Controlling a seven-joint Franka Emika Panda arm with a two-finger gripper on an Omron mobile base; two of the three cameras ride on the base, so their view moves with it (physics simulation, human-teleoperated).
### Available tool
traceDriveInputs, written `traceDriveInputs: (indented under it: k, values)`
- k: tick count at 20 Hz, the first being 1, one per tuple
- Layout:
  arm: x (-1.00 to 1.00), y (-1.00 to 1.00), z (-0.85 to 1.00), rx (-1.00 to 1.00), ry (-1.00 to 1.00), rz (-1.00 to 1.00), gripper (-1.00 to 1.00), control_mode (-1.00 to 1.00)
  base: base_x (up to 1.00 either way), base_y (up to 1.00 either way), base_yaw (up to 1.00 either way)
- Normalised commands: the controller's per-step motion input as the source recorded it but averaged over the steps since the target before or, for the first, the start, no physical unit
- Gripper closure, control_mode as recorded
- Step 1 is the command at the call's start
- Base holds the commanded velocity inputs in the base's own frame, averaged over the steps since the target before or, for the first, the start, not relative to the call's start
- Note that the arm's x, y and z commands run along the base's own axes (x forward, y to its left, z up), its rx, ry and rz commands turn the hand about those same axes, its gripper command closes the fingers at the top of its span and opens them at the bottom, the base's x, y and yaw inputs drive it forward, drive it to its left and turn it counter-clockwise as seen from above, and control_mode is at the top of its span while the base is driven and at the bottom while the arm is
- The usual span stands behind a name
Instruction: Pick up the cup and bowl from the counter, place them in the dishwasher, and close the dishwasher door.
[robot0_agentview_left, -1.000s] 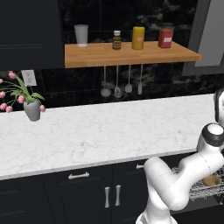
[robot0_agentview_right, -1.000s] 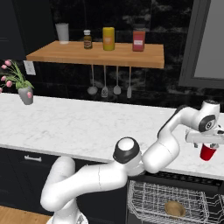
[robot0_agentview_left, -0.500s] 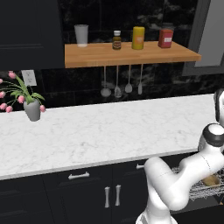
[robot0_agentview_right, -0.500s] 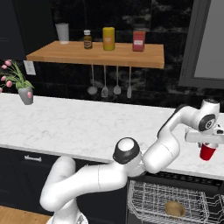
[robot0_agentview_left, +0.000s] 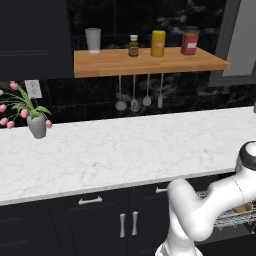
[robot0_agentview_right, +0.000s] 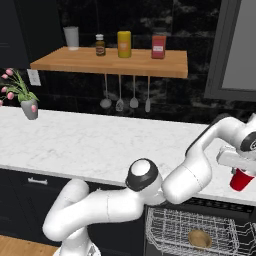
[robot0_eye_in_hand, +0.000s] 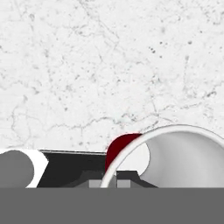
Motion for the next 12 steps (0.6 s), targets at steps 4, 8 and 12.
traceDriveInputs:
  k: [4, 8, 12]
  values:
    - [-1.00, 0.00, 0.16, 0.16, -0.05, 0.00, 1.00, -1.00, 0.00, 0.00, 0.00]
    - [-1.00, 0.00, -0.27, 0.21, -0.18, 0.02, 1.00, -1.00, 0.00, 0.00, 0.00]
    - [-1.00, 0.24, -0.76, 0.06, -0.19, 0.09, 1.00, -1.00, 0.00, 0.00, 0.00]
